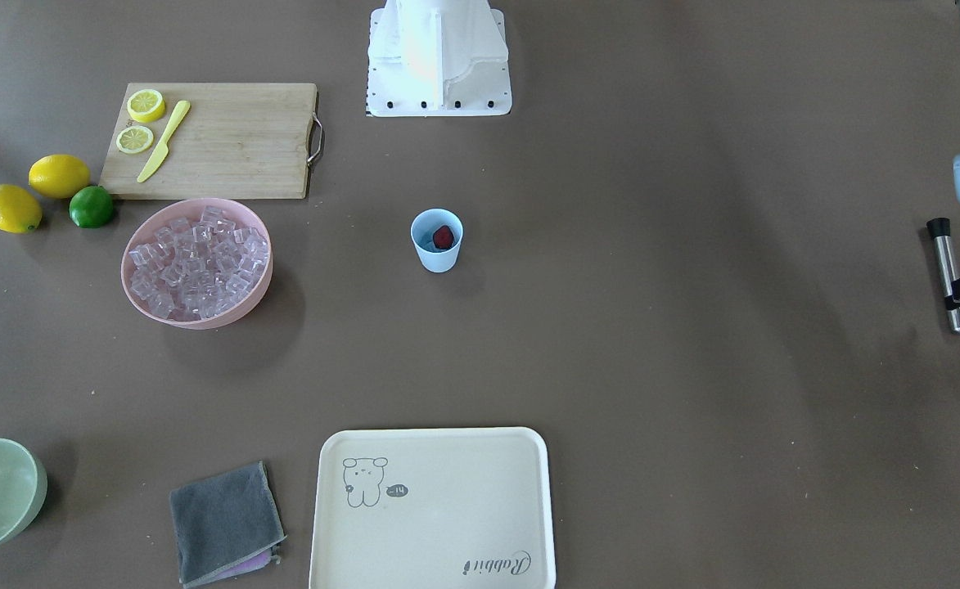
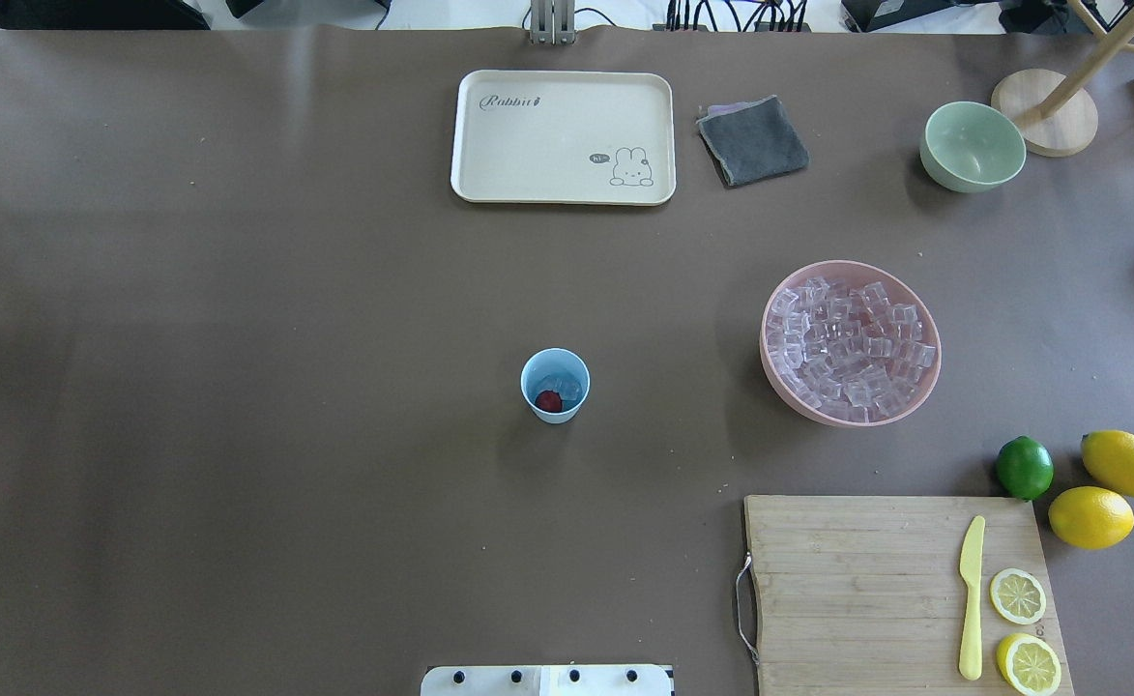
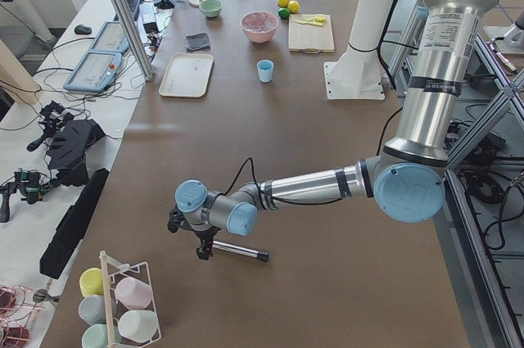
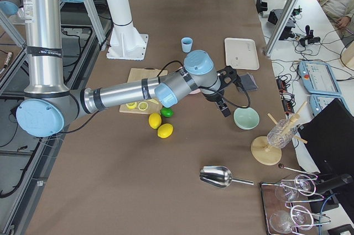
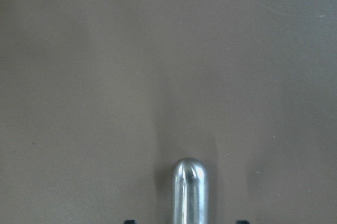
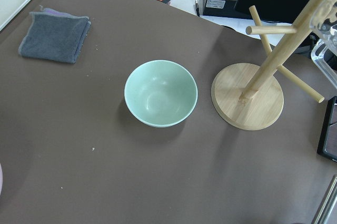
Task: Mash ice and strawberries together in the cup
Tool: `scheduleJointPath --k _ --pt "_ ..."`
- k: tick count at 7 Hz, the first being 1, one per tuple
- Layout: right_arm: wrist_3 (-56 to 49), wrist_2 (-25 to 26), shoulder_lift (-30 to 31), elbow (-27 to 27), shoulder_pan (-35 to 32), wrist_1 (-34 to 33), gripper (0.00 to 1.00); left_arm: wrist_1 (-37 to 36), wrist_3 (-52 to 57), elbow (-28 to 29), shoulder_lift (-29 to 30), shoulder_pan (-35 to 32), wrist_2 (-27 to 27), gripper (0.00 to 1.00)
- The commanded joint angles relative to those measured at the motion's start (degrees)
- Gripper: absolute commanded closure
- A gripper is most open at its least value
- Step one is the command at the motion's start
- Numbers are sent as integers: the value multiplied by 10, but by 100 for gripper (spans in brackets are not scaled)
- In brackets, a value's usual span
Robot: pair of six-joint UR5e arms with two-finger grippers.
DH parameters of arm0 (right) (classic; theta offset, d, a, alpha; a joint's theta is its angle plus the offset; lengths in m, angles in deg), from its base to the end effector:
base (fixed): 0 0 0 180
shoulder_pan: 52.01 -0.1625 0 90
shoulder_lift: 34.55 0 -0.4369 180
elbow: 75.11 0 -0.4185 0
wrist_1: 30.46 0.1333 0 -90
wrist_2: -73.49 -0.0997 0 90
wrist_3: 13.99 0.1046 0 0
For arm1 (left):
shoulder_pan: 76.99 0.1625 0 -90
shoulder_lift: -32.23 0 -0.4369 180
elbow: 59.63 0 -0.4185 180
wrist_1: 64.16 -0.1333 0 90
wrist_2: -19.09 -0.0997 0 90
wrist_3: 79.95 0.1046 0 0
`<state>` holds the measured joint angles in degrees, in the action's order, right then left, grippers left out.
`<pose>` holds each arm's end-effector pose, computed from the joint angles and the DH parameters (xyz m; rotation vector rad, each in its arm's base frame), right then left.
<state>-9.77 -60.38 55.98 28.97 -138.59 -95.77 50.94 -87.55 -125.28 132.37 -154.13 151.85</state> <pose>0.0292 -0.5305 0.4988 0.5834 -0.7769 -0.2425 0.0717 -0.5940 0.7519 0.0462 0.7650 0.1582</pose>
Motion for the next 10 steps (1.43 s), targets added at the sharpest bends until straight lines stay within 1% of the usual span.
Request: scheduleJointPath --k 1,2,3,4,5,6,7,8,9,10 --pt "-1 1 2 -1 3 -7 0 -90 0 -90 2 -38 3 2" --pt "-1 12 3 -9 26 -8 0 -102 -1 -110 5 -43 4 2" --pt "-1 38 -8 -12 46 -37 0 -110 -2 -132 14 -55 18 2" --pt "-3 40 -39 -24 61 -89 0 -123 -2 -146 24 -66 36 2" --pt "-3 47 -55 -40 70 -108 0 -124 -2 -154 38 -75 37 2" --pt "-2 50 -68 -53 76 -111 0 -131 -3 -156 63 -91 40 2" --pt "-2 49 -87 -76 71 -111 0 -156 -3 -175 72 -92 40 2" --pt "-3 44 -91 -76 48 -132 0 -159 -6 -201 78 -93 42 2" --pt "-3 42 -111 -77 36 -176 0 -176 -56 -213 95 -92 40 2" --pt "-22 40 -110 -69 14 -195 0 -179 -70 -214 97 -89 40 2"
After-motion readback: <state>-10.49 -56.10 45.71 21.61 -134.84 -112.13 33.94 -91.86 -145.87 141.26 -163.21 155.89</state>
